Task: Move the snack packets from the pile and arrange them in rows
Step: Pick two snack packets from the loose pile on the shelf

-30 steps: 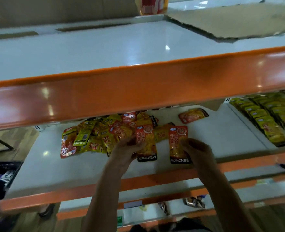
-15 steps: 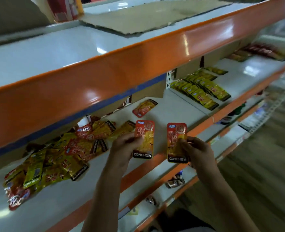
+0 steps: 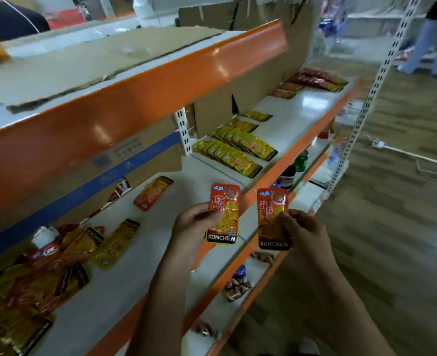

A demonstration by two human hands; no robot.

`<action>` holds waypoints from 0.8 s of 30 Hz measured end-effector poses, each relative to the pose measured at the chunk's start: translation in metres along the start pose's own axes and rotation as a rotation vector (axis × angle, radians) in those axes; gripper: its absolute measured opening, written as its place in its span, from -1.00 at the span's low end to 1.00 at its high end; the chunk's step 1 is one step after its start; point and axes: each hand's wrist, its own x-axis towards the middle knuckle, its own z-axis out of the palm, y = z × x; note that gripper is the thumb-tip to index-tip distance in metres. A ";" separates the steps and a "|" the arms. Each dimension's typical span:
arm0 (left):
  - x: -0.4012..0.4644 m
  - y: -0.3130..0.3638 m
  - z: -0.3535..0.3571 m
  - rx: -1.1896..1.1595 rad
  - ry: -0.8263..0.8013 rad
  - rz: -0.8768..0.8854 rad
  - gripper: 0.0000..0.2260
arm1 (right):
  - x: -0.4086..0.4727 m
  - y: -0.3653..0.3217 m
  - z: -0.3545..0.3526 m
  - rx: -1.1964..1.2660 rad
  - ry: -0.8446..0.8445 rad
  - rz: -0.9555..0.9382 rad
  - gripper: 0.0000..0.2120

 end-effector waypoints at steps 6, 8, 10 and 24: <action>0.034 -0.005 0.091 -0.023 -0.067 -0.004 -0.77 | 0.049 -0.023 -0.071 0.010 0.049 -0.002 -0.86; 0.048 -0.009 0.120 -0.037 -0.095 -0.023 -0.73 | 0.067 -0.033 -0.097 -0.010 0.076 -0.023 -0.89; 0.060 -0.014 0.146 -0.050 -0.094 -0.049 -0.70 | 0.085 -0.041 -0.120 -0.045 0.106 -0.034 -0.89; 0.145 -0.025 0.297 -0.013 -0.179 -0.100 -0.68 | 0.190 -0.056 -0.240 -0.044 0.195 0.046 -0.88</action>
